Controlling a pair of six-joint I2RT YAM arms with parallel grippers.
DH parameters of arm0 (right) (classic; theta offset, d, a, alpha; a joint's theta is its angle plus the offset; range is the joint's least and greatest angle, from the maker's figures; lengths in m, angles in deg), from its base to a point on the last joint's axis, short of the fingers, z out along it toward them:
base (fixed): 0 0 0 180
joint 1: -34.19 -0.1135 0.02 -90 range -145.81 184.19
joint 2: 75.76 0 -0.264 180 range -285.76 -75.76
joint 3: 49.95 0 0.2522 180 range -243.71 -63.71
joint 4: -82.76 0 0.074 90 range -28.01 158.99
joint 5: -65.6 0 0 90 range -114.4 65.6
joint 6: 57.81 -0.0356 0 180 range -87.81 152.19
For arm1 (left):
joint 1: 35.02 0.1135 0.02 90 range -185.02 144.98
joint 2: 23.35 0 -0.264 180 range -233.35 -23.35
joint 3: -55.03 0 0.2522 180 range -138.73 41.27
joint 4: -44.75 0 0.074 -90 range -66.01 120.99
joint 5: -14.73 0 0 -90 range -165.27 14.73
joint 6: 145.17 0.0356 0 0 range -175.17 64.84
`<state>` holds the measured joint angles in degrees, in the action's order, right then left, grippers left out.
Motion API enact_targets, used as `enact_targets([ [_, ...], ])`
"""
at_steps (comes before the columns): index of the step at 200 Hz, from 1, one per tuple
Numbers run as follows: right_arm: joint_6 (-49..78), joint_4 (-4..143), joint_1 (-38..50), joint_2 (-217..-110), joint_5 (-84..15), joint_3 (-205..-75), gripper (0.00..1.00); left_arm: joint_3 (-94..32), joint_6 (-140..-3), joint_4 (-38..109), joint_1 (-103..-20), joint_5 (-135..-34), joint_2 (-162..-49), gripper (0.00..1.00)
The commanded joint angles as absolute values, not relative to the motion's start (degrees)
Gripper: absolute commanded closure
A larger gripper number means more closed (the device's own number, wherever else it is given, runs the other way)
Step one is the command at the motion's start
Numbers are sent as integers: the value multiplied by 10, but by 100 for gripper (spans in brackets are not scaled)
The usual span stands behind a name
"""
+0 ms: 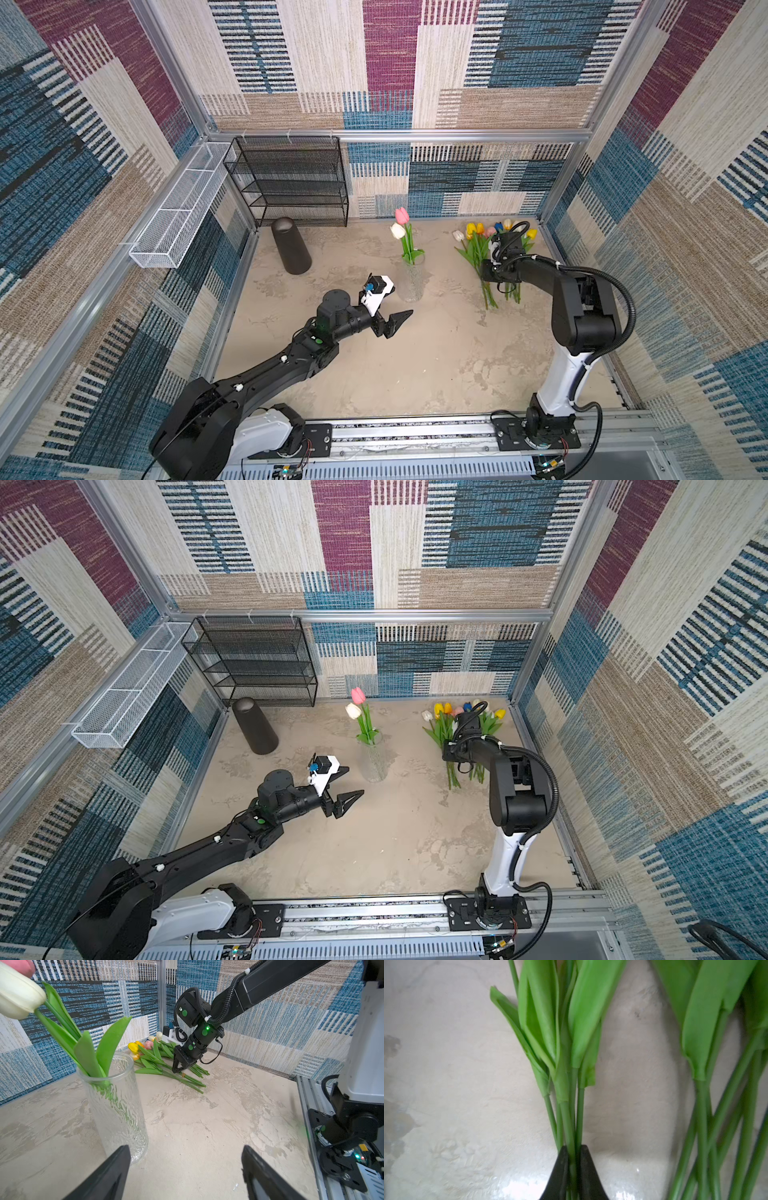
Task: Arrange the flowers into the vase
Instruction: 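Close the right gripper on the yellow tulip stems and lift them, then raise the held yellow and orange tulips with the right gripper over the vase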
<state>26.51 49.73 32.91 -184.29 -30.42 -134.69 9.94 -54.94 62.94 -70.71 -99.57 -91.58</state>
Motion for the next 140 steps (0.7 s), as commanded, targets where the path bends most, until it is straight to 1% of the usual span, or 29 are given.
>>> enact_targets([
  [1,268,502,329,-1820,-313,-1353,93,91,-534,641,-707,-999,-917,13],
  [44,263,507,329,-1783,-317,-1352,96,85,-530,635,-707,-997,-912,13],
  [71,259,536,329,-1734,-344,-1339,99,87,-527,634,-707,-988,-903,13],
  [84,259,564,329,-1703,-369,-1325,100,89,-526,636,-707,-983,-897,13],
  [104,265,633,329,-1646,-435,-1290,100,97,-529,648,-707,-973,-886,13],
  [128,257,761,329,-1564,-522,-1220,100,105,-533,655,-707,-967,-873,13],
  [140,241,829,329,-1532,-571,-1188,100,108,-536,682,-707,-967,-869,13],
])
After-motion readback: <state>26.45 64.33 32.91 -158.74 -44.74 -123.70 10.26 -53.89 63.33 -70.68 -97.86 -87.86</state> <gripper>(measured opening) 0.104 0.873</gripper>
